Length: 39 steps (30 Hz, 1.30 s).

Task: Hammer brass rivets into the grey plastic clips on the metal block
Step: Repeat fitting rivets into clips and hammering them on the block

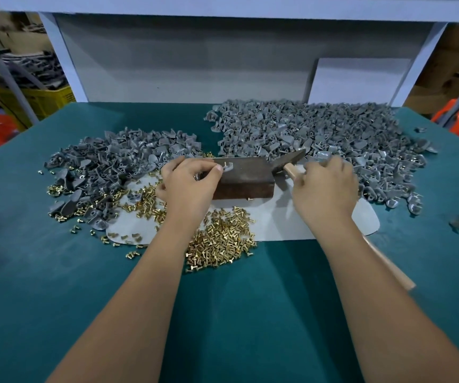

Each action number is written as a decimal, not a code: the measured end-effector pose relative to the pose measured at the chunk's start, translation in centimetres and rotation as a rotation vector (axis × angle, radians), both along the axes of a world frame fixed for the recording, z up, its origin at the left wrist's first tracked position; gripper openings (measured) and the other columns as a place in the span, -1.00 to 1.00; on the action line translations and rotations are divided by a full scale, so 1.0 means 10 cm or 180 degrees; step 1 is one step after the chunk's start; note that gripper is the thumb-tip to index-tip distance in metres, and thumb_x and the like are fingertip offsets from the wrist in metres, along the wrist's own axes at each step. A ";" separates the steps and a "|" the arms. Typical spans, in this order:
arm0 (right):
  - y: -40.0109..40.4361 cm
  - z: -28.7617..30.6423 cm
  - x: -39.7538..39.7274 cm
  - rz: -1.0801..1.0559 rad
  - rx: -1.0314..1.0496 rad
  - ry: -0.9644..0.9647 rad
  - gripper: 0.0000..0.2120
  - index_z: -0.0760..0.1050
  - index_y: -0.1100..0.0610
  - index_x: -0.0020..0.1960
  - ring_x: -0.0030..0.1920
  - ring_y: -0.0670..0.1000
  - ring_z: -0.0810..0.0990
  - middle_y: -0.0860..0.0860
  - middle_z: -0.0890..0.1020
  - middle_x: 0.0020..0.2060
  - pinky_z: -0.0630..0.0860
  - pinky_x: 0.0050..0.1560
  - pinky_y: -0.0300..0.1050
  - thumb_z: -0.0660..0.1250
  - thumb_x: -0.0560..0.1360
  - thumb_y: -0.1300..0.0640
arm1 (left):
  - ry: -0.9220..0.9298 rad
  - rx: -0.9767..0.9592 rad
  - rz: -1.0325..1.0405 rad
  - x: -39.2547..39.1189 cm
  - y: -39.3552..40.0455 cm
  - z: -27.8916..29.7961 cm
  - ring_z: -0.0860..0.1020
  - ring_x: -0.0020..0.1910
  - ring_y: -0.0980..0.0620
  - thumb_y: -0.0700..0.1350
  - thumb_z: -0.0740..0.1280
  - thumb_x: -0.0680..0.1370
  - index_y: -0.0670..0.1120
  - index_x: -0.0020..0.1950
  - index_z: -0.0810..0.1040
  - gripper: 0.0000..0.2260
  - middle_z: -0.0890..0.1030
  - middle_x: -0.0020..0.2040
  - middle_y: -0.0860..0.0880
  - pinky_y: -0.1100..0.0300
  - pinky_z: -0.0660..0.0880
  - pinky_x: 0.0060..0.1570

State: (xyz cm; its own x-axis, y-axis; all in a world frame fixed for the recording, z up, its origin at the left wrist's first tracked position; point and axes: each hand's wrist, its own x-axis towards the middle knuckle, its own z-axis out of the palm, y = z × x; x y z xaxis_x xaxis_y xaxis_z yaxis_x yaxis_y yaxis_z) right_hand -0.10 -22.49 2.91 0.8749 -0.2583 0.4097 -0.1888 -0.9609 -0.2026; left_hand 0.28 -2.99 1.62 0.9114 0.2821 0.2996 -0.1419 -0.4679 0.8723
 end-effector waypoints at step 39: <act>0.45 -0.11 -0.11 0.2034 0.5064 -0.0391 -0.93 0.61 0.24 -0.05 -0.25 0.08 0.63 0.22 0.68 -0.20 0.56 -0.20 -0.13 0.35 0.51 0.31 | -0.0444 -0.1775 -0.1375 -0.09 -0.08 0.01 0.69 -0.04 -0.06 -0.21 0.53 0.36 -0.06 -0.02 0.68 -0.78 0.73 -0.11 -0.06 0.09 0.62 0.07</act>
State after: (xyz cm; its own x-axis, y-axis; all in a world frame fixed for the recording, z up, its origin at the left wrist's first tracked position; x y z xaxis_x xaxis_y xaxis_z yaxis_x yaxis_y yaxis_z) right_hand -1.18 -18.02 1.77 0.9784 -0.0957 0.1832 0.2028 0.2726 -0.9405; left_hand -0.59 -3.76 1.72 0.9399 0.0498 0.3378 -0.3413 0.1652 0.9253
